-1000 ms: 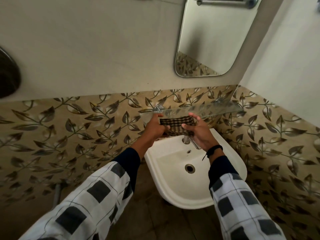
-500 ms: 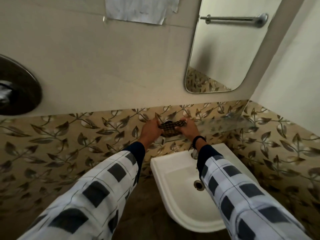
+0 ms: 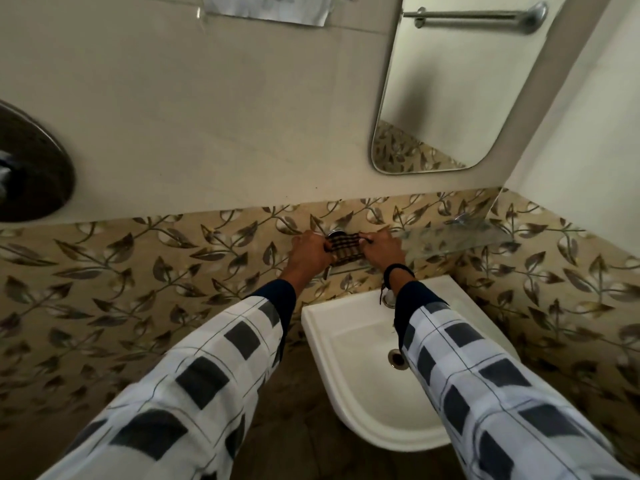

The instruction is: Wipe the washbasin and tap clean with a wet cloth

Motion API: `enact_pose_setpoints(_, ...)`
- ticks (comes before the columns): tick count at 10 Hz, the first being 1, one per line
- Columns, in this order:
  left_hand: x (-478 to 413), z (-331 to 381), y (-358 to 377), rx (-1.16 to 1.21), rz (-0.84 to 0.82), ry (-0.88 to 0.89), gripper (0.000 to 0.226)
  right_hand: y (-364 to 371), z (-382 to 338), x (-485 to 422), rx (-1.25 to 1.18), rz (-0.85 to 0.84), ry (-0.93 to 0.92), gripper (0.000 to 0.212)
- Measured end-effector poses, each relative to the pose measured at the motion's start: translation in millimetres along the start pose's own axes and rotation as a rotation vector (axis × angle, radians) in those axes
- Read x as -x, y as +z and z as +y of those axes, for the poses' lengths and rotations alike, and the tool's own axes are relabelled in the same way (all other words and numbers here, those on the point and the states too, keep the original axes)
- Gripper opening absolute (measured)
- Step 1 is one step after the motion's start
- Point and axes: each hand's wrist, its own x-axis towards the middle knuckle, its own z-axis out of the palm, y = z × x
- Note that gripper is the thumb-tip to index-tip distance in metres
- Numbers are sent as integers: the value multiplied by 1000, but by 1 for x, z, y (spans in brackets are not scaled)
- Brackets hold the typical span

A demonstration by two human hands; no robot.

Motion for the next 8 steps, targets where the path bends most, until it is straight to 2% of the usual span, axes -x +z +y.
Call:
enact_pose_setpoints(1, 3, -1, -1, 18, -13, -19, 27, -2, 1, 3, 21, -3, -16, 35)
enact_pose_setpoints(3, 18, -9, -19, 135, 87, -63, 23, -5, 5, 25, 44, 184, -23, 33)
enact_pose_setpoints(4, 31, -13, -32, 116, 73, -126, 22, -10, -3, 37, 9, 202, -24, 33)
enact_pose_setpoints(6, 61, -26, -75, 114, 149, -157, 22, -32, -36, 55, -136, 196, -36, 29)
enact_pose_setpoints(7, 72, -31, -110, 25, 202, -120, 28, -40, -58, 60, -69, 162, -177, 28)
enact_pose_setpoints(8, 85, -29, -147, -44, 260, -104, 45, -47, -84, 73, -33, 107, -244, 31)
